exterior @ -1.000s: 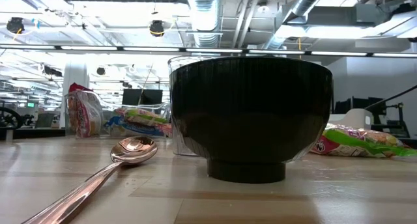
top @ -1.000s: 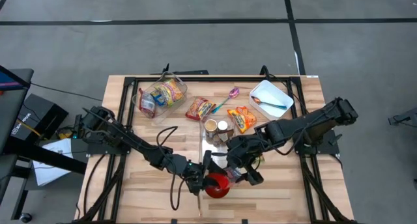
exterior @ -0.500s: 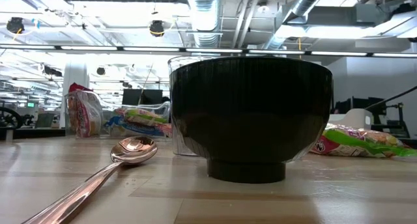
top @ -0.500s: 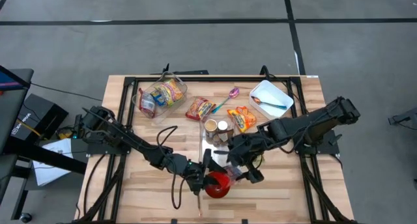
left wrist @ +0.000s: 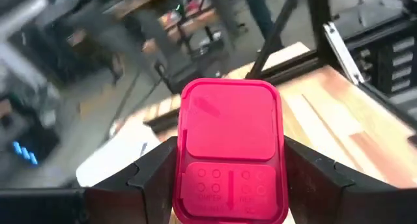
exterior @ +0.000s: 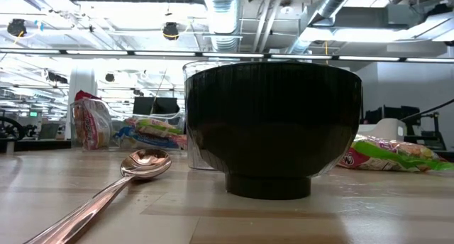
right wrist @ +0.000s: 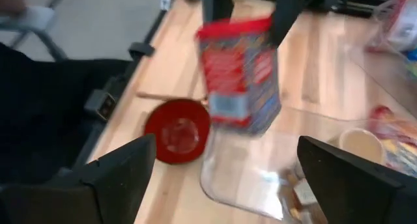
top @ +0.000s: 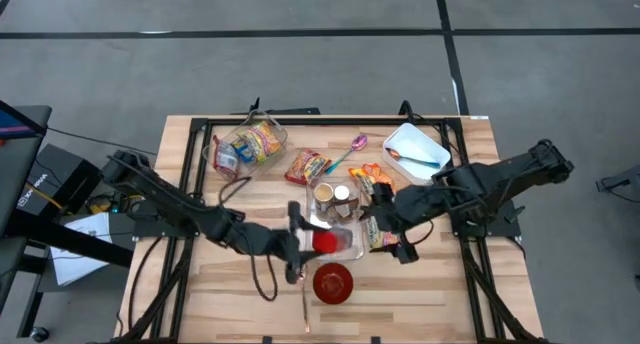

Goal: Pick & Place Food Item
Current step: Put the red spice can into the bottom transparent bin

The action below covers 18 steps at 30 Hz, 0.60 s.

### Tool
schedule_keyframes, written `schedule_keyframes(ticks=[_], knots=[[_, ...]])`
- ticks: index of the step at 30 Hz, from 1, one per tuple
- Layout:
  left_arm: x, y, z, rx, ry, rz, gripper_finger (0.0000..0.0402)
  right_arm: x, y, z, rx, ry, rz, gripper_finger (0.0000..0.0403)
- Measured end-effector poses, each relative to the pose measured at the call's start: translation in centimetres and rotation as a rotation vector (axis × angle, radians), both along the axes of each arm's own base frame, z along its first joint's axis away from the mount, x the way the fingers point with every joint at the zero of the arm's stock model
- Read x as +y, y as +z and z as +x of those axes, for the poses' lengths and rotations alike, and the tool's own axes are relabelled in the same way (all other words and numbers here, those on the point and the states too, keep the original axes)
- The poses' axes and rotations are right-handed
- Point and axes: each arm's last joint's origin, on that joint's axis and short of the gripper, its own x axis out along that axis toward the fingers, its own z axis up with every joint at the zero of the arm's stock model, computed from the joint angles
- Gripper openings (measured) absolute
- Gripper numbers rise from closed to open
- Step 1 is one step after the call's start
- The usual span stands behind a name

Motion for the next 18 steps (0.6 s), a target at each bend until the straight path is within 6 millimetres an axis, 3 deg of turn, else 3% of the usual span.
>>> schedule_keyframes(ticks=[7, 18], knots=[[2.5, 0.3, -0.9, 0.083, 0.146, -0.194, 0.0219, 1.0, -0.6, -1.3, 0.066, -0.044, -0.104, 0.0361], [7.2, -2.3, 0.8, 0.251, 0.253, -0.376, 0.0219, 1.3, -1.0, -2.0, 0.108, -0.073, -0.144, 0.036]])
